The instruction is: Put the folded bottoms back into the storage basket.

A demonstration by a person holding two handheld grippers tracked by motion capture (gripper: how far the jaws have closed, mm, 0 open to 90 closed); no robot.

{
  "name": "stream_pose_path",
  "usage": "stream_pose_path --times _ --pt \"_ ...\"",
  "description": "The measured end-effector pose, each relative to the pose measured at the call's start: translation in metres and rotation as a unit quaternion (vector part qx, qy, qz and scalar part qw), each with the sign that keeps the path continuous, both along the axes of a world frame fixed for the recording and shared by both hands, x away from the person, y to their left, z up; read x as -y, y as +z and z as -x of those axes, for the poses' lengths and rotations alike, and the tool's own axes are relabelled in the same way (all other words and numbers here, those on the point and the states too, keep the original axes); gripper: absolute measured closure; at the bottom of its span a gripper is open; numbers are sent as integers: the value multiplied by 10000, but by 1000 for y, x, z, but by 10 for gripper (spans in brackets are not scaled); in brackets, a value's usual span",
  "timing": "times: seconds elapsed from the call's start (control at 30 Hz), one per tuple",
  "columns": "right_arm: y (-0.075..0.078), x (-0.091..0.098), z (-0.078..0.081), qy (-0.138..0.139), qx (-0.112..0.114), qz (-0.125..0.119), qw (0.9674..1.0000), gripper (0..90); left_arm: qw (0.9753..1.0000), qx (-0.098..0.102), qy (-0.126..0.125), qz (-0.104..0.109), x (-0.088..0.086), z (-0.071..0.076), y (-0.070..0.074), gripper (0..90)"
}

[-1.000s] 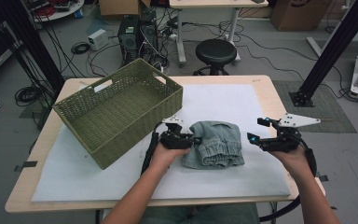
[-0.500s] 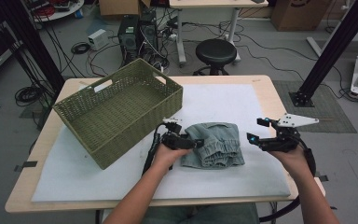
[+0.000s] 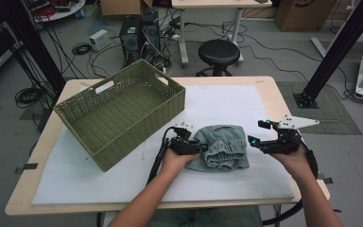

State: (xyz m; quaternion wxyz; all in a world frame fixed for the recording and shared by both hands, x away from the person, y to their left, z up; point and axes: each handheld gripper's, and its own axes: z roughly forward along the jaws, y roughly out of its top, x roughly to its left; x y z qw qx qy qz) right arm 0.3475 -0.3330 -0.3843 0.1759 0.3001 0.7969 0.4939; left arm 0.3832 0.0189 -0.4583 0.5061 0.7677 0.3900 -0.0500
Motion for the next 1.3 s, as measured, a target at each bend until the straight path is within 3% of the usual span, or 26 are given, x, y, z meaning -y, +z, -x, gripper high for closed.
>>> stream_pose_path --times 0.1,0.3,0.63,1.0,1.3 --pt "0 3 0 -30 4 -22 10000 209 9993 48 -108 363 -7 -1 4 726" --pt "1 8 0 -88 23 -67 9999 209 9955 327 -352 812 -11 4 22 734" --pt "4 10 2 -123 73 -100 9998 208 9884 746 -567 1193 -22 8 55 737" --pt "3 8 1 -110 47 -77 9999 209 9829 1121 -707 1275 -35 9 94 737" --pt "3 7 1 -103 33 -75 9999 209 9783 1410 -566 1408 -66 9 132 737"
